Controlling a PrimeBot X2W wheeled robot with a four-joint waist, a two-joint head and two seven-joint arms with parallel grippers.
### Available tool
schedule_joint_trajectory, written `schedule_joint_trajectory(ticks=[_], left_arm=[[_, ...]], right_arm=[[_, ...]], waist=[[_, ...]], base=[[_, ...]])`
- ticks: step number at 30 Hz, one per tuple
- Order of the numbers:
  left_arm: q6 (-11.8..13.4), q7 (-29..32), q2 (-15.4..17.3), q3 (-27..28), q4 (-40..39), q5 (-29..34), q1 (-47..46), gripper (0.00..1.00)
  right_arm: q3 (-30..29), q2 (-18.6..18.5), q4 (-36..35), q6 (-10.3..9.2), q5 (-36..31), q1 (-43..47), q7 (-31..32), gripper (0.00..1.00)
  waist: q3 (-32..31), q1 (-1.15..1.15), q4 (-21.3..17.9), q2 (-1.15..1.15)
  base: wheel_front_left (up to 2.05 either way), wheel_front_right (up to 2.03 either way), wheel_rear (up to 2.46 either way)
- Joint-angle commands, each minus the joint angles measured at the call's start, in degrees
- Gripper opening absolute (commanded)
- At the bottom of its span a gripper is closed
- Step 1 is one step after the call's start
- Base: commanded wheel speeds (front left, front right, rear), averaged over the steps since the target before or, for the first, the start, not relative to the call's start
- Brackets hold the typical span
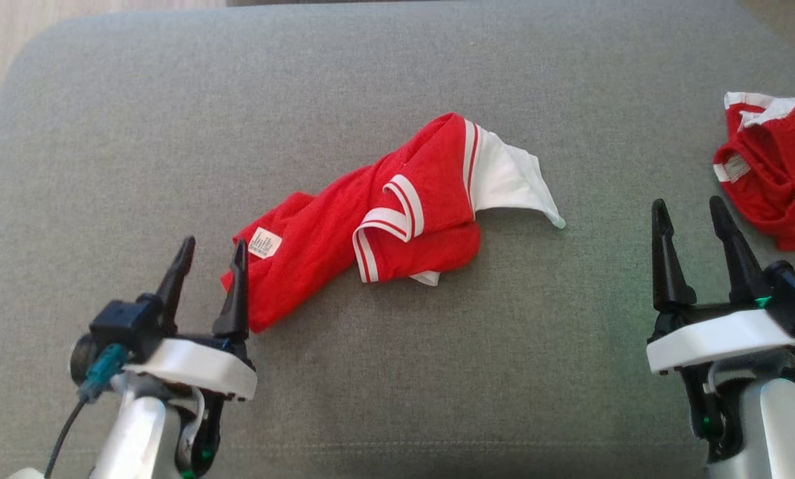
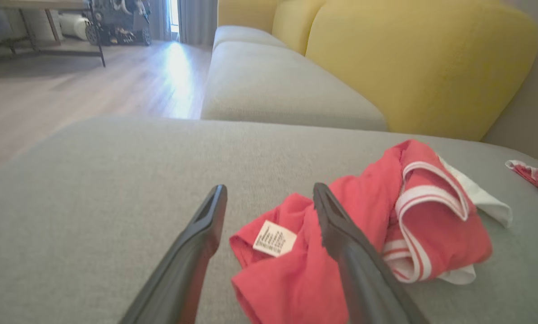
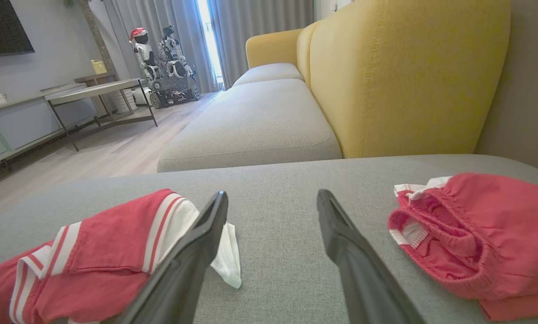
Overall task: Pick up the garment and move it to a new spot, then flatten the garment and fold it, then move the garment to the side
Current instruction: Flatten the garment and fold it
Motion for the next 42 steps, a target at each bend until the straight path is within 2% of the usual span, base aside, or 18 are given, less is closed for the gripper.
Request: schedule_joint_trajectory(ticks=[1,10,27,30,39,42], left_arm=[[0.5,-0.3,0.7,2.6,-2.7,1.0,-1.9,1.00],[3.8,-0.3,2.2,5.6,-8.8,4.4,0.6,1.00],[5.0,1.7,3.3,5.3,-11.7,4.0,3.0,1.00],[4.8,1.7,3.1,4.8,-11.7,3.9,2.3,1.00],[3.7,1.1,1.9,2.6,-10.4,3.7,-0.5,1.00],[3.5,0.9,1.7,2.3,-10.0,3.6,-1.0,1.00]], right_arm=[[1.5,-0.2,-2.3,0.20,-0.6,-0.1,0.1,1.00],[2.1,-0.2,-1.5,0.20,-1.7,1.1,0.3,1.00],[3.1,-0.2,-0.4,0.20,-2.2,0.8,1.1,1.00],[6.1,-0.2,0.8,0.20,-2.2,-0.8,1.7,1.00],[21.6,-0.2,10.6,0.20,2.1,-10.9,2.6,1.00],[24.1,-0.2,13.2,0.20,3.5,-13.7,2.6,1.00]], waist=[[-0.5,0.00,0.1,0.00],[-2.9,0.00,0.3,0.00],[-3.1,0.00,1.2,0.00],[-2.6,0.00,2.0,0.00],[-0.3,0.00,5.9,0.00],[0.1,0.00,6.7,0.00]], base=[[0.00,0.00,0.00],[0.00,0.00,0.00],[0.00,0.00,0.00],[0.00,0.00,0.00],[0.00,0.00,0.00],[0.00,0.00,0.00]])
